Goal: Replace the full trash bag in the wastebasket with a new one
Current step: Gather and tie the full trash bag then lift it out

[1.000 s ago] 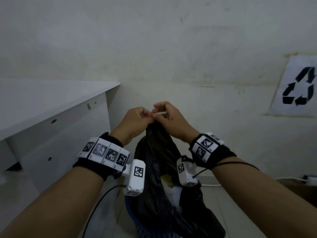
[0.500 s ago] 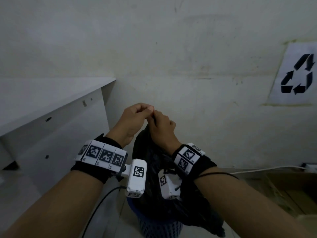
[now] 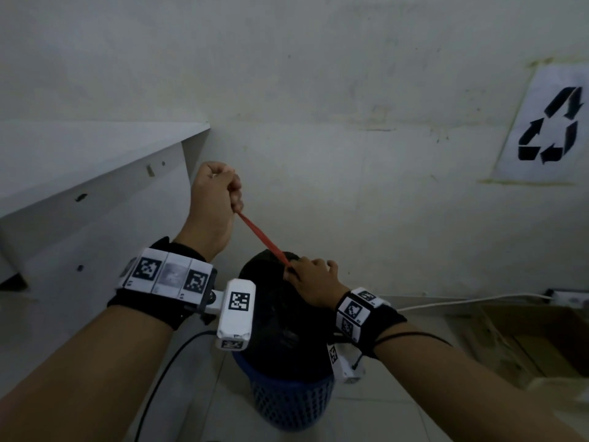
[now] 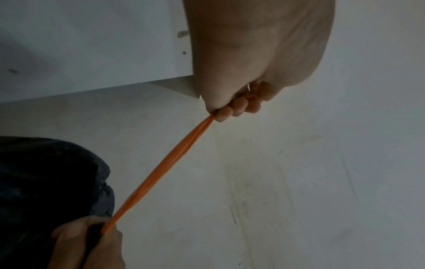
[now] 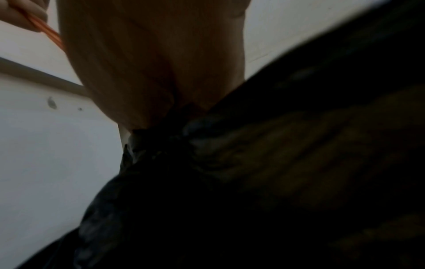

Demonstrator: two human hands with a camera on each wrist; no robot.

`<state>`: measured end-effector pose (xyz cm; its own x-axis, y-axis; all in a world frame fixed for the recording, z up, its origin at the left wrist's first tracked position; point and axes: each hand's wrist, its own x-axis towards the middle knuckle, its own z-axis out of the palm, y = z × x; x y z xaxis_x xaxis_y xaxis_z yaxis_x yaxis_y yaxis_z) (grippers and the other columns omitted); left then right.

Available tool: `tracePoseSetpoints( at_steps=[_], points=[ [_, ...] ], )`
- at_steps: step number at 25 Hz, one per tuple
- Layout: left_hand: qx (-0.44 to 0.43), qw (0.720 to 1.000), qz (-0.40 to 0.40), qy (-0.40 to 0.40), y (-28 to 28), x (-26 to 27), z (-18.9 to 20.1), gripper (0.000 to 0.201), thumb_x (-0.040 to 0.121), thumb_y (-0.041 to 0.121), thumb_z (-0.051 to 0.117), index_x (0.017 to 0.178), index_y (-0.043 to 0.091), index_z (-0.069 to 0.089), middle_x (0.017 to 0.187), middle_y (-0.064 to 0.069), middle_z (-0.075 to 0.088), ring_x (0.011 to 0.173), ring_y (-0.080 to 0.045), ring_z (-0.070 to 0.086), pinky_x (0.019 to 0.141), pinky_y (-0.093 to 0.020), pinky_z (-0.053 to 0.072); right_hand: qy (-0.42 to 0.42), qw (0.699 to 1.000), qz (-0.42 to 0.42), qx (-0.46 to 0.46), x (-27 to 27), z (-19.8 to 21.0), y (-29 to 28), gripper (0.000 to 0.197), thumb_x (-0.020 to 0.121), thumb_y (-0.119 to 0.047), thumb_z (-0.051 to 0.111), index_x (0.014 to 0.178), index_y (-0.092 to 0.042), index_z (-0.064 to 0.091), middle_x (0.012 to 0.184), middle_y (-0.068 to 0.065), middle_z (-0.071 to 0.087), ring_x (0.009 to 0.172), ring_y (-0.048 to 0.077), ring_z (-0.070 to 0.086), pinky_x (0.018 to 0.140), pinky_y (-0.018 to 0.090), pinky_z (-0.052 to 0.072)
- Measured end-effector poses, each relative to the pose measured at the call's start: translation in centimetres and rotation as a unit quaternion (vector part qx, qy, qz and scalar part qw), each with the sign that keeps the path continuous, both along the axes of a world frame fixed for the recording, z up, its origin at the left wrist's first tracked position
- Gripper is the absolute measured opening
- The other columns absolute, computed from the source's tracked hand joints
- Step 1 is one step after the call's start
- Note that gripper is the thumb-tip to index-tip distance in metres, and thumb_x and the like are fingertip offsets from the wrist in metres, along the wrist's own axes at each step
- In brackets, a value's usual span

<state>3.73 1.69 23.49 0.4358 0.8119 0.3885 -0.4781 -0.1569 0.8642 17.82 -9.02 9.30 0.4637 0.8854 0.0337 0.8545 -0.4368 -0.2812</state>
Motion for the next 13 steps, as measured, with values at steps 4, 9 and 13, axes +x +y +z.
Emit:
tracePoseSetpoints(
  at_steps=[4, 9, 13],
  points=[
    [0.248, 0.939, 0.123, 0.202, 0.2, -1.1, -3.0, 0.018, 0.092, 0.024, 0.058, 0.084, 0.016, 0.043, 0.069, -0.005, 0.049, 0.058, -0.016, 0.043, 0.059, -0.028, 0.038, 0.049, 0.997, 0.051, 0.032, 0.8, -0.3, -0.8, 0.044, 0.093, -0.059, 0.044, 0.129, -0.035, 0.047, 0.137, 0.002, 0.045, 0.126, 0.032, 0.043, 0.107, 0.051, 0.019],
    [0.385, 0.752, 0.106, 0.525, 0.7, -2.2, -7.5, 0.04, 0.081, 0.063, 0.058, 0.103, 0.03, 0.053, 0.086, -0.001, 0.062, 0.092, -0.026, 0.057, 0.081, -0.037, 0.042, 0.136, 0.987, 0.034, 0.078, 2.9, -1.1, -5.5, 0.068, 0.087, -0.066, 0.048, 0.146, -0.041, 0.024, 0.154, -0.001, 0.023, 0.138, 0.028, 0.034, 0.111, 0.054, 0.027],
    [0.378, 0.647, 0.088, 0.656, -0.2, -1.7, -9.7, 0.055, 0.077, 0.08, 0.044, 0.106, 0.034, 0.058, 0.112, -0.003, 0.059, 0.117, -0.034, 0.041, 0.096, -0.047, 0.028, 0.218, 0.963, -0.146, -0.069, 5.6, -3.1, -10.5, 0.085, 0.085, -0.064, 0.053, 0.15, -0.017, 0.024, 0.154, 0.013, 0.029, 0.131, 0.034, 0.045, 0.103, 0.046, 0.042]
  ],
)
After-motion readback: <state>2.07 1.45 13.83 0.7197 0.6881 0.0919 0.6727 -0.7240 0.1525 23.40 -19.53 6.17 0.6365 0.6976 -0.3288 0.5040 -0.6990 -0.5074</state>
